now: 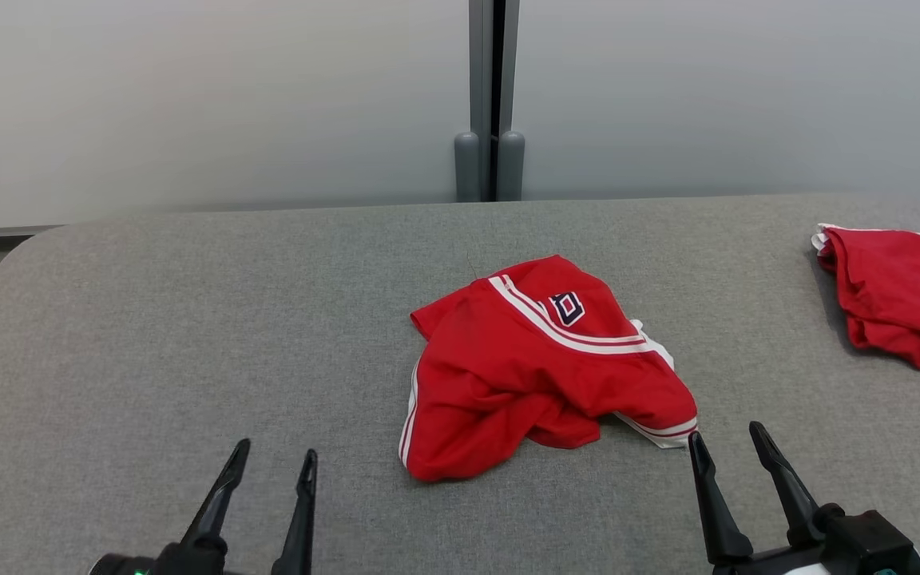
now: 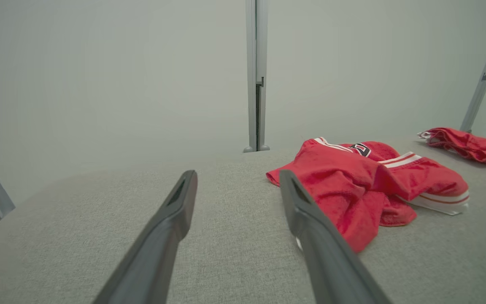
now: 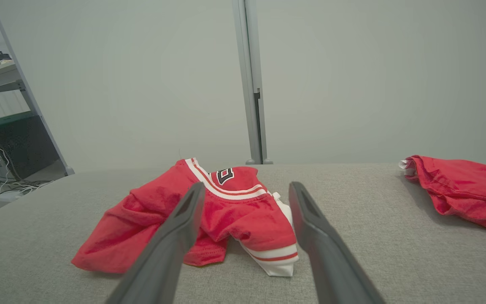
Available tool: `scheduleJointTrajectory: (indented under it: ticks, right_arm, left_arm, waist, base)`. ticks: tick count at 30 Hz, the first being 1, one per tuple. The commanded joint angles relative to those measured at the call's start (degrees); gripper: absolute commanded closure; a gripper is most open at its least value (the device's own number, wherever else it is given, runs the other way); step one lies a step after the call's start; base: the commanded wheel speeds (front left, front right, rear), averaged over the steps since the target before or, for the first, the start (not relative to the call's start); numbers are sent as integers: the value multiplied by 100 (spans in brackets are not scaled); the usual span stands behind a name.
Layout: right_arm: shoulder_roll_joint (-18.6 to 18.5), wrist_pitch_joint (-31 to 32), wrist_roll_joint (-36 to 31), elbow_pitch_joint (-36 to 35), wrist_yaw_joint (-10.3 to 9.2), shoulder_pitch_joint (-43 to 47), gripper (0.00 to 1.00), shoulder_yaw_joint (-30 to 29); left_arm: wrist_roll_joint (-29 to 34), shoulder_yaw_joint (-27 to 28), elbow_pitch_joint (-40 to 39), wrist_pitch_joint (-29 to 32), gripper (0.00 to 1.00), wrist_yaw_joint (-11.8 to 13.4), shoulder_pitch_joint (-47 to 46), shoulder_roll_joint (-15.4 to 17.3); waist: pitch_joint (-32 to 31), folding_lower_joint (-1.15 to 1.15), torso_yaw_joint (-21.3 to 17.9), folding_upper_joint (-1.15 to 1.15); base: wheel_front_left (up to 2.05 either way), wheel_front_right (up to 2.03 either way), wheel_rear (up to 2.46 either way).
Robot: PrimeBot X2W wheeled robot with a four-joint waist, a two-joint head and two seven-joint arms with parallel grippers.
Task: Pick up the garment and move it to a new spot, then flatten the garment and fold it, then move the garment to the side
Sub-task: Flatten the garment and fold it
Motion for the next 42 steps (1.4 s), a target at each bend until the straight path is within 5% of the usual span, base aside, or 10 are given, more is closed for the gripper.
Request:
scheduleJointTrajectory:
  ticks: [1, 7, 15, 19, 28, 42]
  right_arm:
    - [-34, 1, 13, -16, -11, -52, 0, 10]
    - [-212, 0, 21, -122, -11, -353, 0, 27]
    - [-372, 1, 43, -295, -12, -960, 0, 113]
    - [-337, 0, 52, -367, -11, -1211, 0, 142]
    - [-329, 0, 84, -448, -12, -1508, 0, 113]
    - [-342, 1, 65, -554, -12, -1520, 0, 58]
  left_arm:
    - [51, -28, 21, -24, 0, -53, -151, 38]
    - [-142, -743, 521, -24, 0, -388, -1416, 582]
    - [-2227, -3346, 908, 333, 0, -381, -4004, 2400]
    - [-3019, -4141, 983, 696, 0, -382, -5102, 2761]
    - [-4054, -5365, 1436, 1069, 0, -383, -6750, 2677]
    - [-3990, -6540, 2776, 922, 0, -384, -7656, 2185]
  waist:
    - [66, 0, -8, 0]
    - [731, 0, 17, 0]
    - [1722, 0, -191, 0]
    - [2181, 0, -378, 0]
    - [2862, 0, -649, 0]
    - [3089, 0, -755, 0]
  base:
    - [0, 0, 0]
    - [0, 0, 0]
    - [0, 0, 0]
    - [0, 0, 0]
    - [0, 0, 0]
    - [0, 0, 0]
